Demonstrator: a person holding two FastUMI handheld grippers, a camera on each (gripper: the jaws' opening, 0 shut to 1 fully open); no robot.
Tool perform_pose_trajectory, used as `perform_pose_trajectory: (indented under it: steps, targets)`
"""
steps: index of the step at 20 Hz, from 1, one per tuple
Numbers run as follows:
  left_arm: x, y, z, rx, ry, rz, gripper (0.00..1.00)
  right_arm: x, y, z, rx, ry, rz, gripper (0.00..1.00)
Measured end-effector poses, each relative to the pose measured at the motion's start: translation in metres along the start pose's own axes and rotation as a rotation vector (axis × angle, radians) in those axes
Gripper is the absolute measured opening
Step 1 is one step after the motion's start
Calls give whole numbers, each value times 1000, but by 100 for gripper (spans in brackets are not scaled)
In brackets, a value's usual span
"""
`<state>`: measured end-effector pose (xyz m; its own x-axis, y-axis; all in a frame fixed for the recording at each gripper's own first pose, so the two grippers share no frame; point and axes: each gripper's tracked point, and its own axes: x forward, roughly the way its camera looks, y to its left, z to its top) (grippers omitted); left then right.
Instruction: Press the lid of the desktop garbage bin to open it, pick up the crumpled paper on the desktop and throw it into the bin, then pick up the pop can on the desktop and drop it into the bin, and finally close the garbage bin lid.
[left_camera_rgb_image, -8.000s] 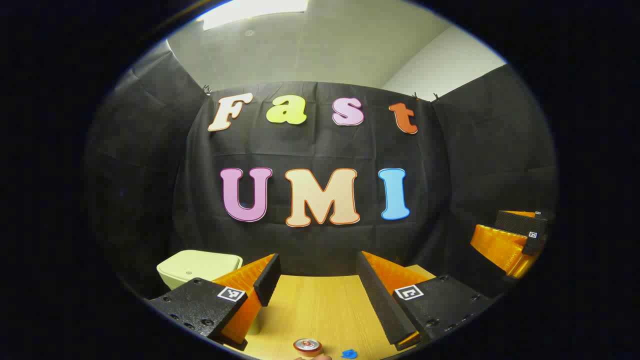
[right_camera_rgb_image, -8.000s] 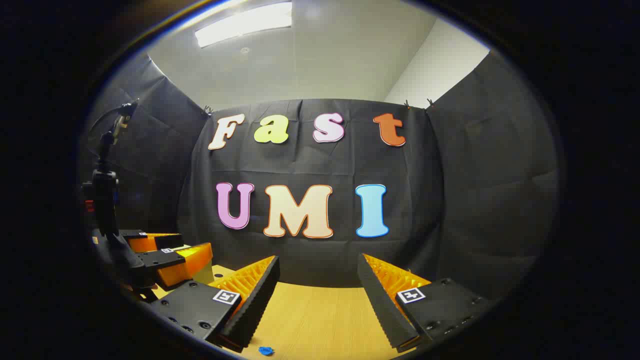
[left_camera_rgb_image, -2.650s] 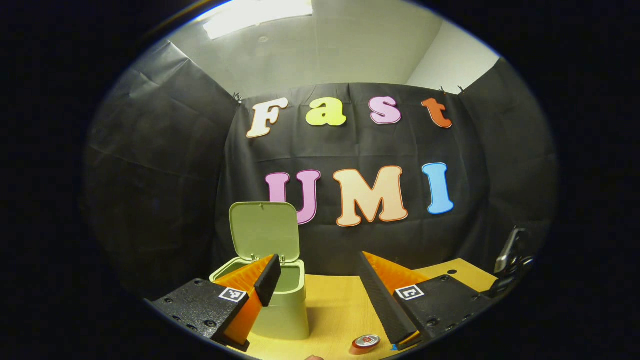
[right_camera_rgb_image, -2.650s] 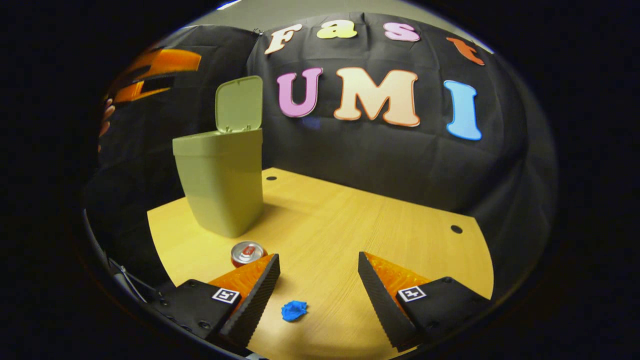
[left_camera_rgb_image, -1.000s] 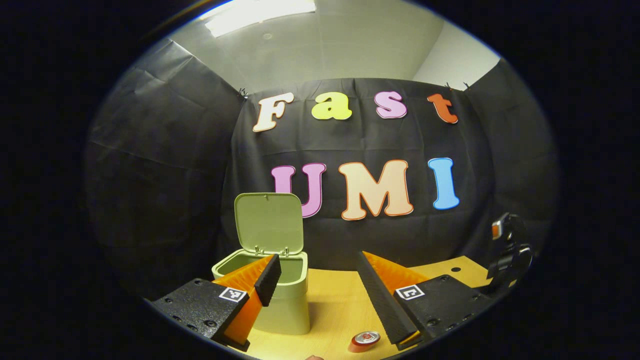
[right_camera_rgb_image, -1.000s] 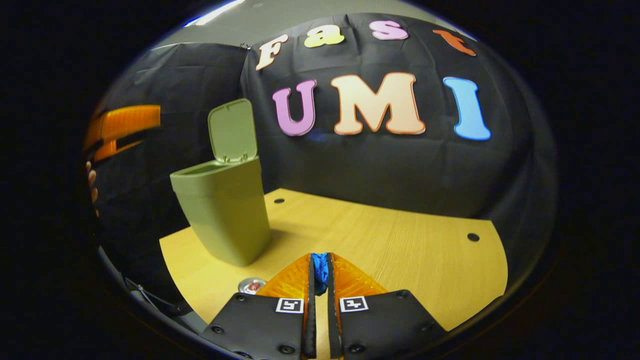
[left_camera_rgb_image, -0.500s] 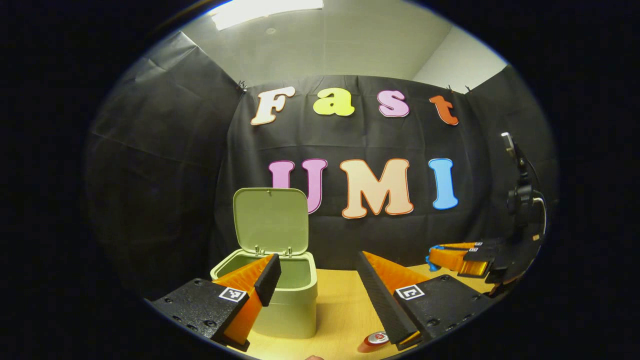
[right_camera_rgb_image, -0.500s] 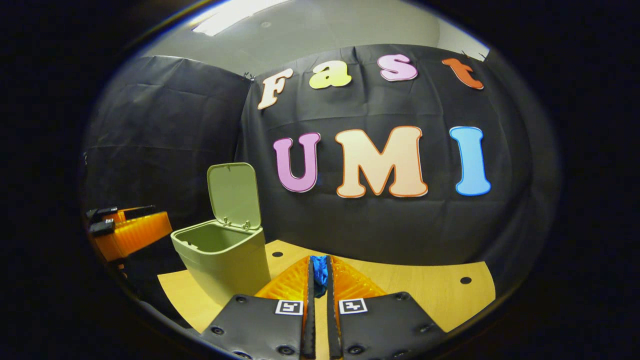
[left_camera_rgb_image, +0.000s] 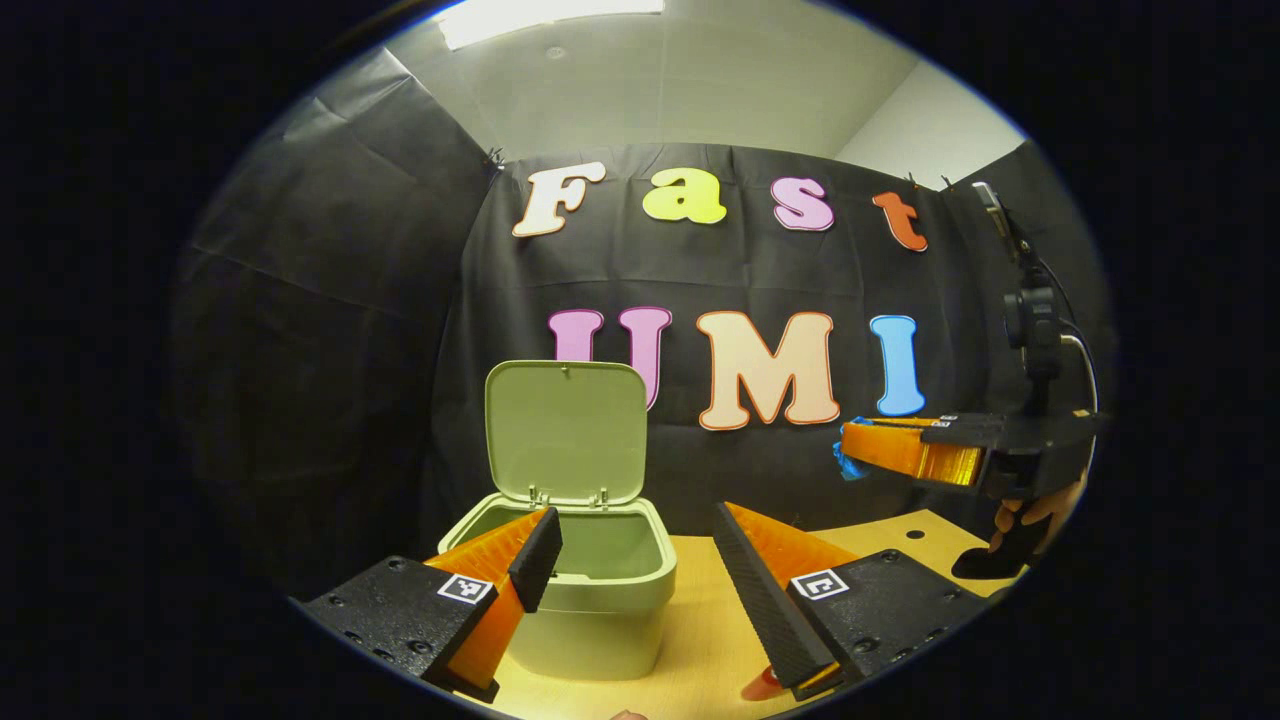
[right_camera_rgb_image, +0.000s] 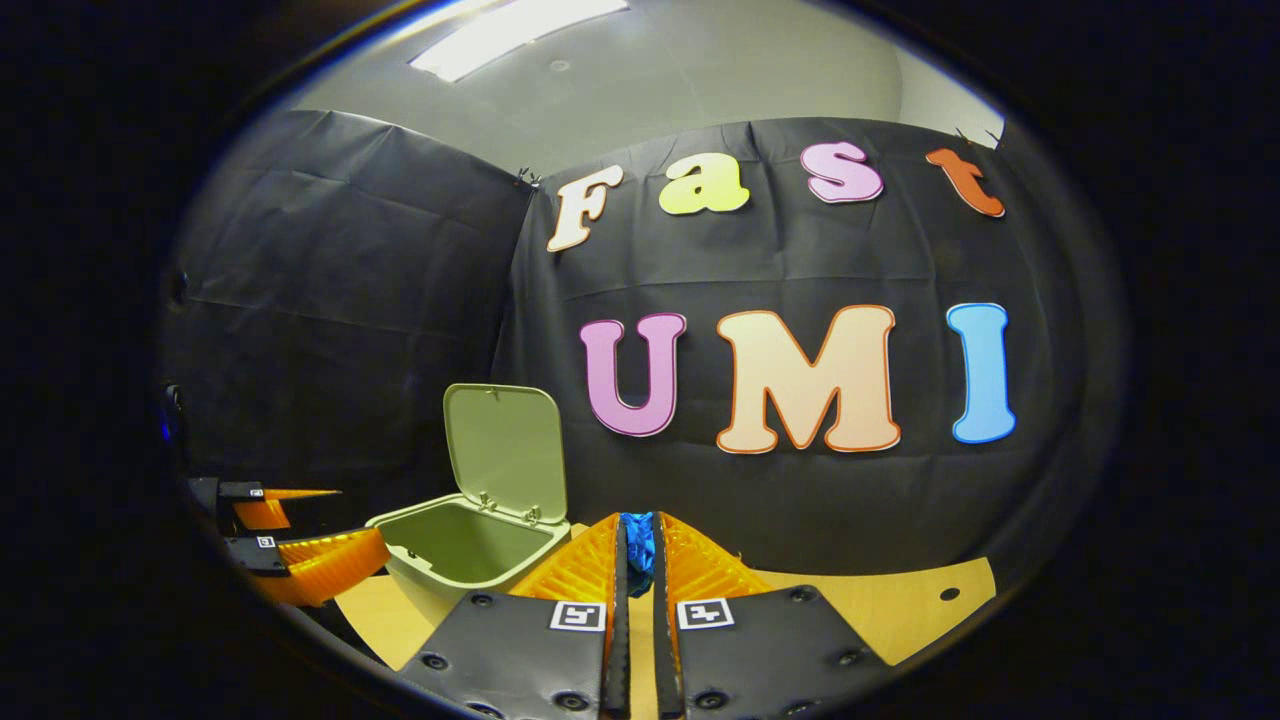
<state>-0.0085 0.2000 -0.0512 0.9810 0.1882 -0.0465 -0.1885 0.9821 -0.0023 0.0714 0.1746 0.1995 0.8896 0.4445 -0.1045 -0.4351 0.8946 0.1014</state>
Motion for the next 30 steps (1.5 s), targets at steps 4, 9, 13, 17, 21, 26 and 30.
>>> perform_pose_trajectory:
  steps: [4,9,13,17,21,26,30]
  targets:
    - [3,29,-2,13,0,22,92,20,32,-3,6,5,31,11]
    - [4,68,-8,23,10,56,92,46,76,-16,10,23,80,11]
    - [6,95,-12,39,18,73,92,65,105,-27,21,37,110,12]
    - [8,116,-16,46,26,92,92,82,127,-41,24,60,125,13]
    - [6,137,-22,49,40,127,92,99,147,-59,24,97,148,13]
    - [3,147,-25,55,42,145,92,105,161,-74,64,117,168,78]
    - [6,135,-20,39,25,135,92,88,141,-62,36,83,130,97]
